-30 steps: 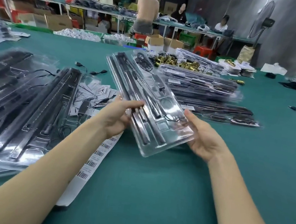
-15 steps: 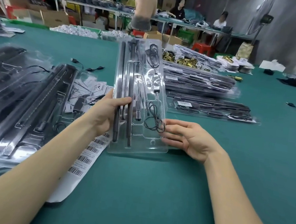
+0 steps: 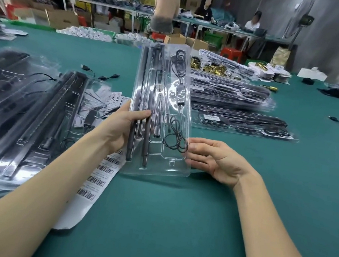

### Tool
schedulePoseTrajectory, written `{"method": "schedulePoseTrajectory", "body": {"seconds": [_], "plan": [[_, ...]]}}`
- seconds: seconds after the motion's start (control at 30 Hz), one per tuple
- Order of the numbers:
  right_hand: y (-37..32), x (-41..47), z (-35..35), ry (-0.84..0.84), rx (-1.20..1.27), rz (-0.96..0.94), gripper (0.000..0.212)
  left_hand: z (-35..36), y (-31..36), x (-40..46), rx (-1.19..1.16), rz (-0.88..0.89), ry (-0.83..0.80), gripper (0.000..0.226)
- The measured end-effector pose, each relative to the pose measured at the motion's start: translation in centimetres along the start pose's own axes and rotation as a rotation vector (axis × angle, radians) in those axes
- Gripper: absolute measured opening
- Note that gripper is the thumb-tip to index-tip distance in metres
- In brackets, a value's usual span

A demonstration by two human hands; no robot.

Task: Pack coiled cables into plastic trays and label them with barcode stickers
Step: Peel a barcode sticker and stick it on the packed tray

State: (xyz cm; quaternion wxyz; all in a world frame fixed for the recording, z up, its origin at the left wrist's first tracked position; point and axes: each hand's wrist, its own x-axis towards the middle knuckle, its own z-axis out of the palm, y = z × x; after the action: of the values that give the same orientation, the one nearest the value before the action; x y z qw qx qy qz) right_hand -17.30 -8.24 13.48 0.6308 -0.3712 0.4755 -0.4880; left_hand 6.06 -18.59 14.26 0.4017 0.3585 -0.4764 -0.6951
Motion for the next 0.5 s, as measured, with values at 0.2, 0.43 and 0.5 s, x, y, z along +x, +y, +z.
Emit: {"method": "schedulePoseTrajectory", "body": {"seconds": [0.2,0.43,0.5], "plan": [[0.07,-0.05,0.04,0.000,0.019,0.005,0.031,-0.02,-0.25,0.31,0.019,-0.028,0.055,0.084],[0.17,0.09,0.12,-0.032,0.005,0.015,0.019,0.18,-0.53,-0.03,0.030,-0.055,0.086,0.089],[0.11,0.06,0.19,-0.048,-0.010,0.028,0.022,0.30,-0.60,-0.12,0.008,-0.053,0.098,0.090]]}}
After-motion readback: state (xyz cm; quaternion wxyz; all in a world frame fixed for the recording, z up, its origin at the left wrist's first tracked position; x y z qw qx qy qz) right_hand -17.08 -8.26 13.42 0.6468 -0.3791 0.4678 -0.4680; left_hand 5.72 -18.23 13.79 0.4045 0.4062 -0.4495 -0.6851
